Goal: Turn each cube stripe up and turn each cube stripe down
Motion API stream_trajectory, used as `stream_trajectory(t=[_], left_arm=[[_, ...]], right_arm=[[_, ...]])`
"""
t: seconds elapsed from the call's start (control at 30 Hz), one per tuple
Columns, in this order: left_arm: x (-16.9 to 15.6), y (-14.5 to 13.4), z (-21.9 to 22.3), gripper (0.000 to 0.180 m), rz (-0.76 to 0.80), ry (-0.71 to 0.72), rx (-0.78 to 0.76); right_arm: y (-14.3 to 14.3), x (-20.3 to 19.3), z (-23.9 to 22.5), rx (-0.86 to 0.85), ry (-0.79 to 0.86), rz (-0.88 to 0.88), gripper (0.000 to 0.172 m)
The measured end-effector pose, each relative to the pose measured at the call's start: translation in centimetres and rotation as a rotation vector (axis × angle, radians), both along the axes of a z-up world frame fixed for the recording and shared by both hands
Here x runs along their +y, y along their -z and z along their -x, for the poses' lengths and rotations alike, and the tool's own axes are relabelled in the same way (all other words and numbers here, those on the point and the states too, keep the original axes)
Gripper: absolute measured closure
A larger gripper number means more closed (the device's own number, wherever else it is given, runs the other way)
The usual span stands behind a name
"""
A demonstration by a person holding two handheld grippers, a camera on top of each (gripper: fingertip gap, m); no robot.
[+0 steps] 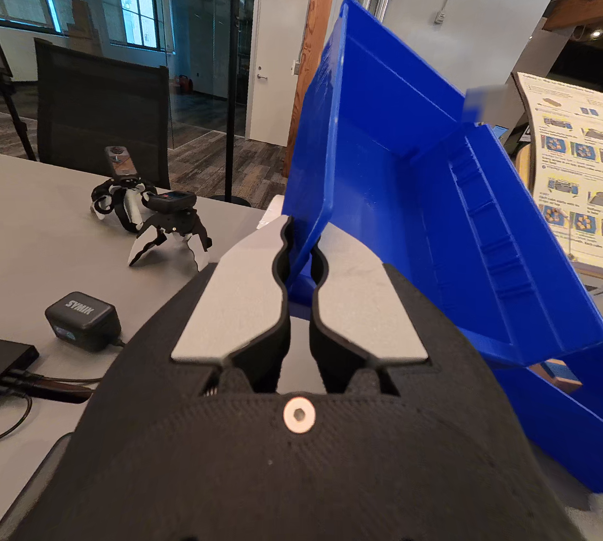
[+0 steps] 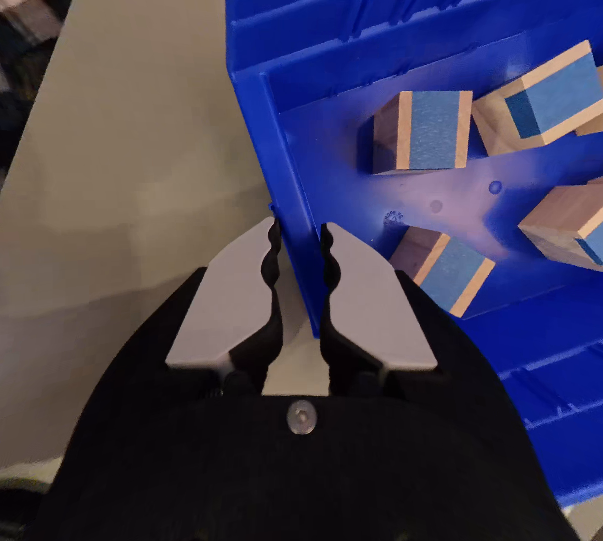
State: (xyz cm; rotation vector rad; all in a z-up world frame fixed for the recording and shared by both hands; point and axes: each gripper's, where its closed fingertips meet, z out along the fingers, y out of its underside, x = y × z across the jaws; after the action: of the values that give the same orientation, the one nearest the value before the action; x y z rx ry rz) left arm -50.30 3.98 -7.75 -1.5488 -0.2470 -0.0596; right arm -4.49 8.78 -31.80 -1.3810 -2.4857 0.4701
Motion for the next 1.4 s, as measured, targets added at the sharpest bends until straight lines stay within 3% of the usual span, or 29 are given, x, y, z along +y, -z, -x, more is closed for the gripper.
stream_trajectory(t=[0.23, 0.63, 1.4], left_arm=[[0.2, 0.9, 0.7, 0.172, 0.009, -0.016, -0.011], [0.8, 2.1, 1.6, 0.172, 0.006, -0.014, -0.041], [-1.3, 1.6, 4.5, 0.171, -0.101, -0.071, -0.131]], right_arm=[[0.0, 3.1, 7.0, 0.019, 0.168, -0.001, 0.150], [0.0, 7.9, 14.9, 0.050, 0.504, -0.014, 0.150], [0.0, 15.3, 22.2, 0.076, 0.742, -0.051, 0.149]])
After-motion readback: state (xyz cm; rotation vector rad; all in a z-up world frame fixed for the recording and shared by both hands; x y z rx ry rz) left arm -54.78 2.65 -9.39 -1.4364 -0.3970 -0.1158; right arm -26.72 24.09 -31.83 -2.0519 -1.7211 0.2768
